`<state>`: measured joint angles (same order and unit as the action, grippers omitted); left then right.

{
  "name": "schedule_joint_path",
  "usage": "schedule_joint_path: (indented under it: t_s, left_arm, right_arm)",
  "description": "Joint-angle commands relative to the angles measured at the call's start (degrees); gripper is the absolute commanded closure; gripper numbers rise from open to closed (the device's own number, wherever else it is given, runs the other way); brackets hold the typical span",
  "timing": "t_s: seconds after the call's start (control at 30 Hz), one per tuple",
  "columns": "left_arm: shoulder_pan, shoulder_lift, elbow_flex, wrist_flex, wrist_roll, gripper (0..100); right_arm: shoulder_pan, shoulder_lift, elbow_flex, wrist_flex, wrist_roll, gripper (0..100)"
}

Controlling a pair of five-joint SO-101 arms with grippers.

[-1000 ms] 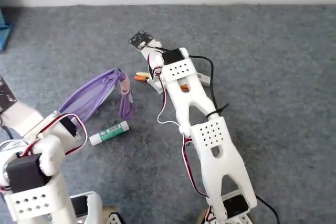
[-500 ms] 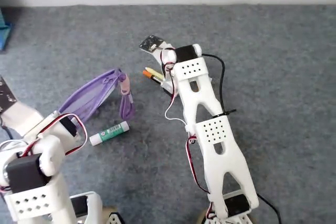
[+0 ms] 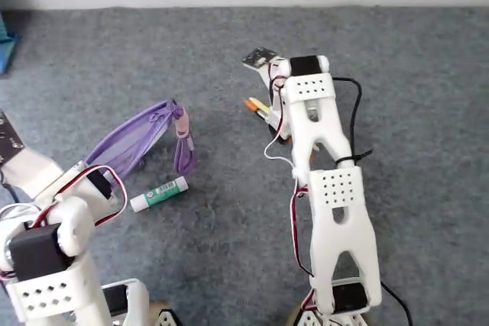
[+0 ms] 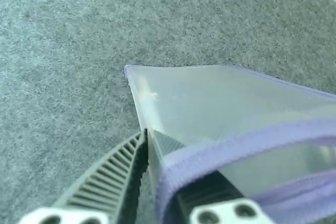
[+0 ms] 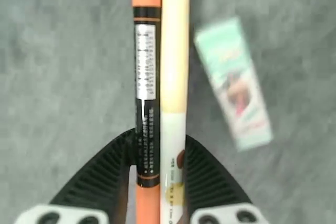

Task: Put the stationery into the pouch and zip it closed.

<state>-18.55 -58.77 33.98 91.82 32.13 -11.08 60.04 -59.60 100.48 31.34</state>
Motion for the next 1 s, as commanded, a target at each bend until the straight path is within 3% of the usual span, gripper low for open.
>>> schedule_joint_path:
  t_s: [0.0, 0.23, 0.47, 0.57, 0.73, 0.97]
  left_arm:
    - [0.0, 1.1, -2.2, 0.5, 0.4, 99]
    - [0.0, 1.1, -2.1, 0.5, 0.4, 99]
    - [0.1, 1.1, -2.1, 0.5, 0.4, 99]
    - [0.1, 1.1, -2.1, 0.5, 0.4, 99]
    - [0.1, 1.1, -2.1, 0.5, 0.4, 99]
    - [0.1, 1.1, -2.1, 0.5, 0.4, 99]
  right_arm:
    - [0.1, -15.6, 16.6, 2.5, 0.4, 99.1]
    - [0.4, -33.5, 41.4, 2.4, 0.4, 99.1]
    - [0.3, -42.9, 56.6, -0.5, 0.2, 98.9]
    - [0.4, -43.3, 58.8, -1.7, -4.7, 93.0]
    - [-1.2, -43.6, 57.8, -1.4, -8.3, 71.7]
    - [-5.3, -43.0, 55.0, -8.1, -8.5, 72.8]
